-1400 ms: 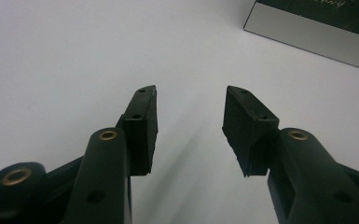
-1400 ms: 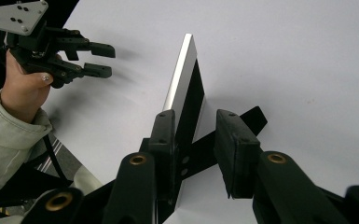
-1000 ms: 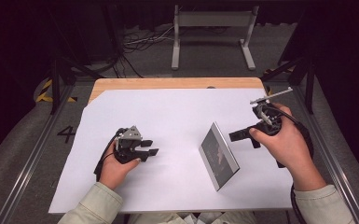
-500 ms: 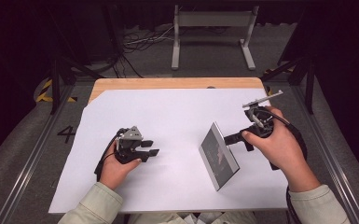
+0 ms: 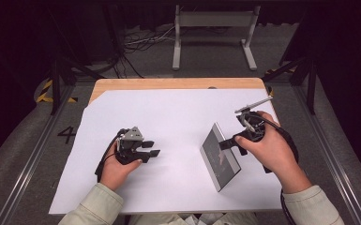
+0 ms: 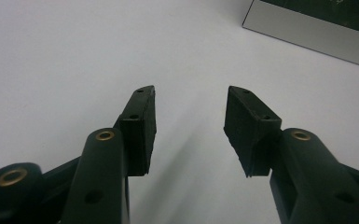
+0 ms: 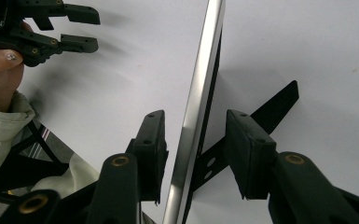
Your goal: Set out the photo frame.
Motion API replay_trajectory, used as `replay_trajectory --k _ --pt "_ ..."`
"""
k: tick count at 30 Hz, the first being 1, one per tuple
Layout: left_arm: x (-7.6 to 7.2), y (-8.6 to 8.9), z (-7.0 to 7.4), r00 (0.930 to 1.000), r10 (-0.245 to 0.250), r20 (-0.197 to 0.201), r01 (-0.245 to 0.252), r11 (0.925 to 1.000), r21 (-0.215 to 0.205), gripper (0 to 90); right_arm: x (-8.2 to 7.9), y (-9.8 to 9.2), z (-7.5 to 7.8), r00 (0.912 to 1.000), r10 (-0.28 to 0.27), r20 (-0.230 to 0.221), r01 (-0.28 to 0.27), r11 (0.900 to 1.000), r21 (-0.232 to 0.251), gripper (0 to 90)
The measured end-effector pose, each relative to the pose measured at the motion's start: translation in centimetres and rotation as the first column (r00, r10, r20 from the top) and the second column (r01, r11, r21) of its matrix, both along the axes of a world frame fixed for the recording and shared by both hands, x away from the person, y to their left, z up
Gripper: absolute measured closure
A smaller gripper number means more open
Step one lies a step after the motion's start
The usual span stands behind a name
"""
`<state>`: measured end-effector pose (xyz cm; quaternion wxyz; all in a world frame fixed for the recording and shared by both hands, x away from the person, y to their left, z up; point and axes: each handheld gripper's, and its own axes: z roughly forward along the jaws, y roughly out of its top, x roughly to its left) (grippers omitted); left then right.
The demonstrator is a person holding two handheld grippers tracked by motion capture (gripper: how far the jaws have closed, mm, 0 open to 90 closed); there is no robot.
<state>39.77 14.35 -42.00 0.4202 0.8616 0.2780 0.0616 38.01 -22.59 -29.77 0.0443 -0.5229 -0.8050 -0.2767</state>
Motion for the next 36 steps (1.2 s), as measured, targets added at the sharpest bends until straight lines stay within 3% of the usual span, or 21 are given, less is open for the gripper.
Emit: replay_trajectory --k 19,28,36 --pt "0.0 -0.1 0.0 1.0 -0.004 0.0 0.004 1.0 0.0 53.6 0.3 1.1 -1.9 0.9997 0.013 -0.023 -0.013 1.0 -0.014 59.5" --pt "0.0 -0.1 0.0 1.0 -0.004 0.0 0.004 1.0 0.001 53.6 0.2 1.4 -1.9 0.9998 0.019 -0.011 -0.02 0.999 -0.05 72.2" --pt "0.0 -0.1 -0.1 1.0 -0.002 0.0 0.002 1.0 -0.001 53.6 -0.1 1.6 -1.7 1.0 0.001 0.002 -0.001 0.998 -0.066 76.0"
